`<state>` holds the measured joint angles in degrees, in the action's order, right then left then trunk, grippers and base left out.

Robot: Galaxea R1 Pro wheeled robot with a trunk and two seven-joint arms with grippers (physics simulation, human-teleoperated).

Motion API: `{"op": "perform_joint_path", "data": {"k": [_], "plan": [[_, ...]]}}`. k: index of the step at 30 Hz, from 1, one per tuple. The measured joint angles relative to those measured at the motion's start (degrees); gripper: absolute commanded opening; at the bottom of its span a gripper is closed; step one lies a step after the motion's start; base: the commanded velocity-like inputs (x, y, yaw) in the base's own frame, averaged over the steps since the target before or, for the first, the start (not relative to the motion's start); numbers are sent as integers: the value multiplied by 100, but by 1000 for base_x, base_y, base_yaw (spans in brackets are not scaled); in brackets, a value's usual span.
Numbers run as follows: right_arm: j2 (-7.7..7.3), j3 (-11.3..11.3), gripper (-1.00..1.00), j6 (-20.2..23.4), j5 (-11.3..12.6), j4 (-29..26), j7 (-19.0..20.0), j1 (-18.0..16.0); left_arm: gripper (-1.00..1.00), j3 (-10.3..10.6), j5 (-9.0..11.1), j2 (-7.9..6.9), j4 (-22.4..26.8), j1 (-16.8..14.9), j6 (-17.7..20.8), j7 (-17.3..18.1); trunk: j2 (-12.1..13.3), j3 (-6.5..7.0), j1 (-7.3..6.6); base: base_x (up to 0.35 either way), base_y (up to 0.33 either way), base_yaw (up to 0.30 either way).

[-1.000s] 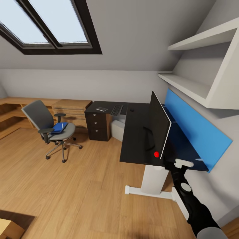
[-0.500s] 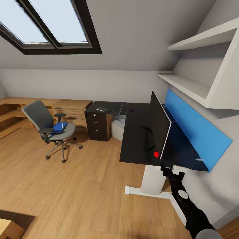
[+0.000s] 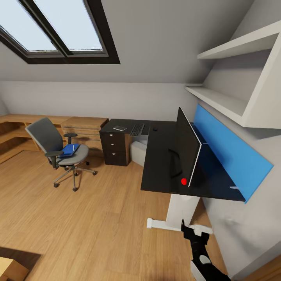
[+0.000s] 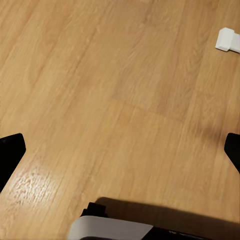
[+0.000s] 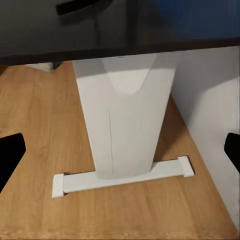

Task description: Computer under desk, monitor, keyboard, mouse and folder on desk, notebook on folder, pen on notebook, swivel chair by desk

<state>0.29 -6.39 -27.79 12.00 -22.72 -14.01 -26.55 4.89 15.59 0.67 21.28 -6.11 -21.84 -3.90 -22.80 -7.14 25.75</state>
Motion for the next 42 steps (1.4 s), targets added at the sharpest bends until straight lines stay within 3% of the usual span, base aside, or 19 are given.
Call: {"op": "perform_joint_path", "data": {"k": [8, 15, 26, 42], "plan": [[70, 18, 100, -384, 23, 1406, 26, -1, 100, -3, -1, 6, -7, 0, -3, -3, 0, 0, 0, 0, 0, 0], [136, 34, 100, -428, 42, 2161, 152, 4, 100, -16, 13, 3, -15, 0, -17, -18, 0, 1, 0, 0, 0, 0], [87, 55, 100, -450, 68, 2368, 717, 30, 100, -23, 45, -17, -210, 0, -11, -63, 0, 1, 0, 0, 0, 0], [120, 52, 100, -582, 88, 2370, 775, 43, 100, -38, 366, -29, -367, 0, -53, -8, 0, 61, 0, 0, 0, -32]]}}
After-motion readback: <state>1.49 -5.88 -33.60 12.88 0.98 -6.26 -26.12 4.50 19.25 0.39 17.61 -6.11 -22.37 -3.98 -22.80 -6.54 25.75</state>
